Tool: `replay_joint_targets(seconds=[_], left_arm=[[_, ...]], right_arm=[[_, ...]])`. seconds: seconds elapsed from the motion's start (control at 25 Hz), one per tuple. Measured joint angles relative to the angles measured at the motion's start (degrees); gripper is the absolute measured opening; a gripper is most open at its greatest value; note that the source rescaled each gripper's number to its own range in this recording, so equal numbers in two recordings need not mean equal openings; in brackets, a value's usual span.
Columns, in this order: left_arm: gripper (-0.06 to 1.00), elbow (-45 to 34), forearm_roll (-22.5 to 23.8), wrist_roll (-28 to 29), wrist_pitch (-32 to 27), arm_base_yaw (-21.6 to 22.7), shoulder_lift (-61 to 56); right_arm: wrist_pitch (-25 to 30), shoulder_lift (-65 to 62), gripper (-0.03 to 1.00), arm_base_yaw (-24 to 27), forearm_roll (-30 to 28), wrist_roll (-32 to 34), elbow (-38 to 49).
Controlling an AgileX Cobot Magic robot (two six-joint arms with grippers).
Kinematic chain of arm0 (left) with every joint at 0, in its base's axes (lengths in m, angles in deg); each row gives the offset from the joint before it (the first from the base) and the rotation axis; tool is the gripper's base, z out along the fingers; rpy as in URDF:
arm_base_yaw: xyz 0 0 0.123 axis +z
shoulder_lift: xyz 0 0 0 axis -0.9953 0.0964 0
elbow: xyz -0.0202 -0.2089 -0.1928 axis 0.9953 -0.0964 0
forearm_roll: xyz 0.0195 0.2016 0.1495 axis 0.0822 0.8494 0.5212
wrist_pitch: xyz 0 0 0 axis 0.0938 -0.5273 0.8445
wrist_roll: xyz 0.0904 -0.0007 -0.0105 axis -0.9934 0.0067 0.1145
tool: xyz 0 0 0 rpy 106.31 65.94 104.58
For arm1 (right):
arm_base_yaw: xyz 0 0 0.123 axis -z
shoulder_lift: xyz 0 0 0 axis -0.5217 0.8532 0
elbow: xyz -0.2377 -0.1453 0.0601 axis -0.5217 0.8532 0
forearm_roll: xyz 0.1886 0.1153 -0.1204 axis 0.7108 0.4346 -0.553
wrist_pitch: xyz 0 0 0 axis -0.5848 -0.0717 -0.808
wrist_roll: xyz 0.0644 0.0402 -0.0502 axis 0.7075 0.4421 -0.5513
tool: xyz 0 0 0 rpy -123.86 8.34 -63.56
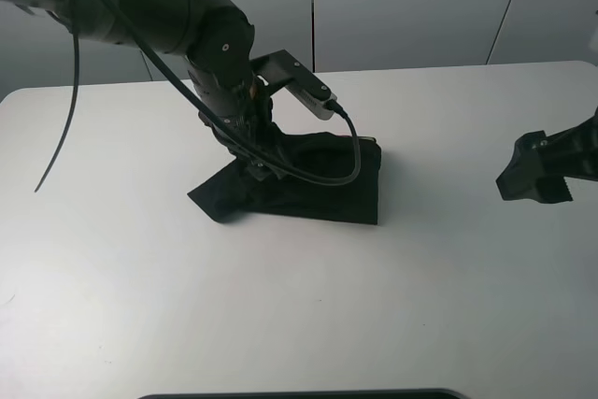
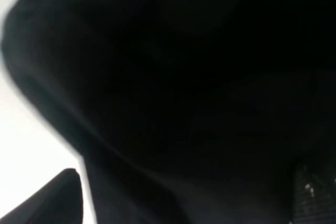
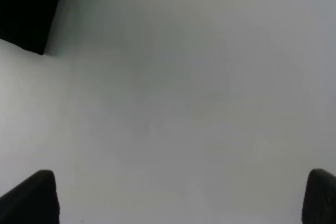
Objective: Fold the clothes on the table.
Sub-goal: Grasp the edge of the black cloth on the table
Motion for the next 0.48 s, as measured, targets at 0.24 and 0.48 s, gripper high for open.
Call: replay_joint_targets(seconds=[0.24,0.48], left_arm=[[1.00,0.15,1.53,5.90,1.35,6.23,0.09],[1.00,0.15,-6.72,6.34,1.35,16.06,0.13]], right_arm=[[0.00,0.00,1.00,0.00,-0.15,0.00,0.00],[0.00,0.00,1.00,0.00,-0.25,0.11,0.00]])
